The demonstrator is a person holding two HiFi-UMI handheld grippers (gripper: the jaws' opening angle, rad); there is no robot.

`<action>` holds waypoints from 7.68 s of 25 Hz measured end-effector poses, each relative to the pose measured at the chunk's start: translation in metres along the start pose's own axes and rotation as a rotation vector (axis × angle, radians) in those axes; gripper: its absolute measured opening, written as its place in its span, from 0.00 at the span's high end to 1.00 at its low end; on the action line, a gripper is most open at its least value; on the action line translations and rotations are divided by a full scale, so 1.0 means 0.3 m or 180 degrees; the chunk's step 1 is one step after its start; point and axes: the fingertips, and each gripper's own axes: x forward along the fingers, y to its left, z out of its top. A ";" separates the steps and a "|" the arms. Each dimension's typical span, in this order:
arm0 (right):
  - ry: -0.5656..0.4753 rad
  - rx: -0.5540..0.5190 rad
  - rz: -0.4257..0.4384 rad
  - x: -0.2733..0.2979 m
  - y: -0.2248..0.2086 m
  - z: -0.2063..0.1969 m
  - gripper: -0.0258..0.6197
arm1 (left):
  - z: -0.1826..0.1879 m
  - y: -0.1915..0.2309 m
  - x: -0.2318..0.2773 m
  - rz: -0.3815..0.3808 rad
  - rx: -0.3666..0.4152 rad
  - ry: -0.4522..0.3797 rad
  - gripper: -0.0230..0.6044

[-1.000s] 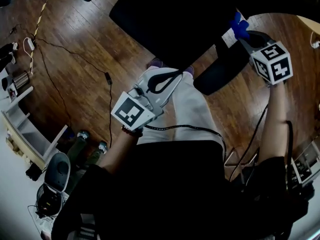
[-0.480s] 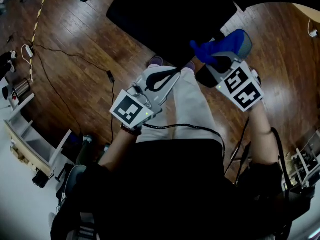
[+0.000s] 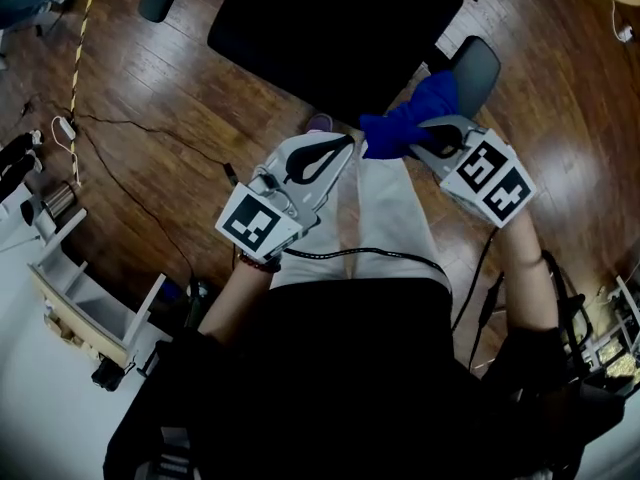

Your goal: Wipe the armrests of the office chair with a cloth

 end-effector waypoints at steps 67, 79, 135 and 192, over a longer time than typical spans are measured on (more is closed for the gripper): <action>-0.3219 0.0830 -0.1479 0.043 0.135 -0.184 0.88 | -0.435 -0.080 -0.139 -0.0528 0.0520 -0.0391 0.96; -0.5118 -0.0472 -0.0977 -0.040 -0.222 -0.230 0.88 | -0.649 -0.050 0.241 -0.1362 0.1523 -0.1200 0.96; -0.4879 -0.0994 -0.2117 -0.094 -0.195 -0.314 0.89 | -0.831 -0.169 0.227 -0.1366 0.1405 -0.0990 0.96; -0.2878 -0.0473 -0.3490 0.240 -0.828 -0.477 0.89 | -0.897 -0.251 0.396 -0.1033 0.1424 -0.0855 0.96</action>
